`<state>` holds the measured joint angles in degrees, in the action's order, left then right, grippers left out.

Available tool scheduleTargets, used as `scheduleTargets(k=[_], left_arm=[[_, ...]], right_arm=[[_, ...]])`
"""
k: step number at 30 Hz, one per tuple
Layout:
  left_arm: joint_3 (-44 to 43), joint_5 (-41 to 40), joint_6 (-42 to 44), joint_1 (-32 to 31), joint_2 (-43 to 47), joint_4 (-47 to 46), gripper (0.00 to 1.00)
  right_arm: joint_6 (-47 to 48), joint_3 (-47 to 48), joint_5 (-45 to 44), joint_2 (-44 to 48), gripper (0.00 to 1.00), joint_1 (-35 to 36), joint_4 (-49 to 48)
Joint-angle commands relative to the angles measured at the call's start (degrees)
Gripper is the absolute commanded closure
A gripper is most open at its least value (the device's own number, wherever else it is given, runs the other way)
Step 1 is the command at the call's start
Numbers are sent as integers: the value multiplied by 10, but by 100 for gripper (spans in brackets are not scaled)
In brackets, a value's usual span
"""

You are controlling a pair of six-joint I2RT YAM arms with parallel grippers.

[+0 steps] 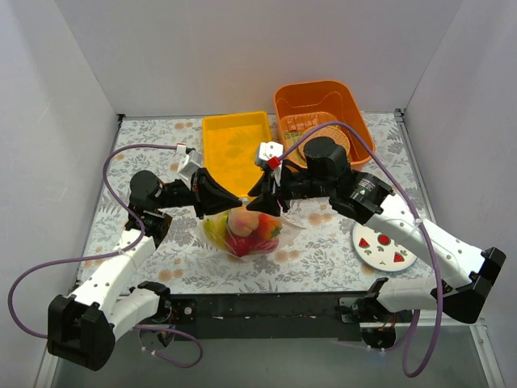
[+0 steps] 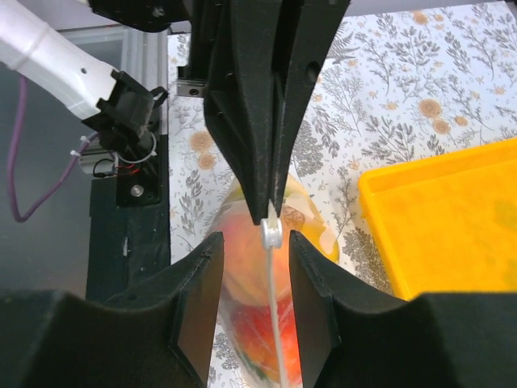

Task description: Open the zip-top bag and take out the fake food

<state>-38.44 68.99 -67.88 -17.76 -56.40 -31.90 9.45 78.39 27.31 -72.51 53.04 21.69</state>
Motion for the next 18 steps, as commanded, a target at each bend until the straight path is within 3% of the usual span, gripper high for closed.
scheduleTargets(k=[1,9,14,18], left_arm=[[-22,-8,6,-2,24,-4,100],[-23,-9,9,-2,27,2,100],[-27,-9,12,-3,25,6,100],[-24,-6,13,-2,24,4,100]], right_arm=[[7,-6,69,19,54,-9,-27],[20,19,68,-14,53,-8,-9],[18,26,56,-26,62,-9,-14],[14,26,39,-34,62,-8,-16]])
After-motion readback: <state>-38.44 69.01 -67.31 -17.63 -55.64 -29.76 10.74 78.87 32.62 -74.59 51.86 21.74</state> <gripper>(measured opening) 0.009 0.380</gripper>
